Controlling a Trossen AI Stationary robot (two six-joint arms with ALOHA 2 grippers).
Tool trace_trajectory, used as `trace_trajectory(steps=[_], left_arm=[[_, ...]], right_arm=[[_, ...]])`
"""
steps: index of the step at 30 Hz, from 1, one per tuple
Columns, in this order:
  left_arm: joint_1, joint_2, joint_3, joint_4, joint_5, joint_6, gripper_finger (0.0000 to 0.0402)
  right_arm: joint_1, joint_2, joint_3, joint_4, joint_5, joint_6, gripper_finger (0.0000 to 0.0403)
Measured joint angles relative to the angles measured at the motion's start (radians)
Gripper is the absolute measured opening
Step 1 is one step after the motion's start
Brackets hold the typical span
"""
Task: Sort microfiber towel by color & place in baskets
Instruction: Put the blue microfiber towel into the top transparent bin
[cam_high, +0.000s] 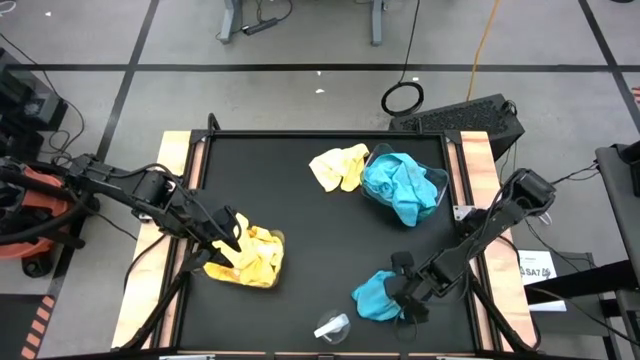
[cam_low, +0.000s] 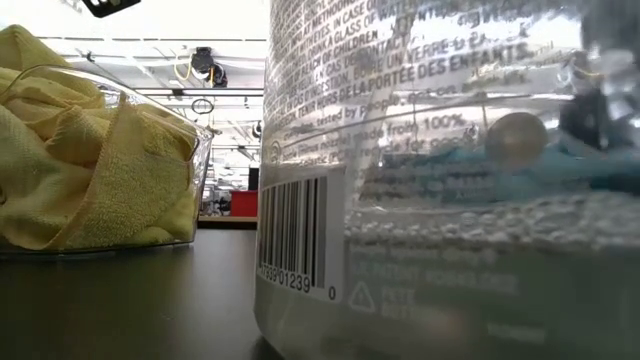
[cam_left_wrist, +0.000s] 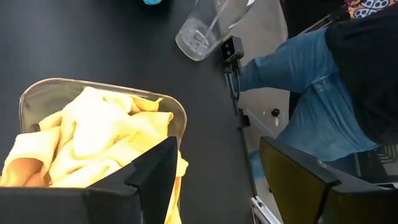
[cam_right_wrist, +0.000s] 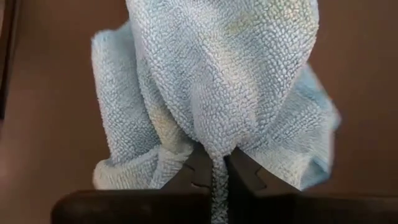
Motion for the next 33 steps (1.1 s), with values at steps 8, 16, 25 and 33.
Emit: trace_trajectory(steps=[8, 16, 25, 33], left_arm=[[0.0, 0.0, 0.0, 0.01, -0.026, -0.001, 0.0234], [0.0, 0.0, 0.0, 0.036, -0.042, -0.001, 0.0234], [0.0, 0.0, 0.0, 0.038, -0.059, -0.001, 0.0234], [0.0, 0.0, 0.0, 0.057, -0.074, -0.003, 0.0234]], right_arm=[[-0.075, -0.217, 0.001, -0.123, 0.216, 0.002, 0.0002], [-0.189, -0.445, 0.003, -0.265, 0.458, 0.021, 0.0001], [-0.337, -0.608, 0.003, -0.317, 0.62, -0.028, 0.0], [-0.458, -0.712, 0.004, -0.306, 0.662, -0.229, 0.0]])
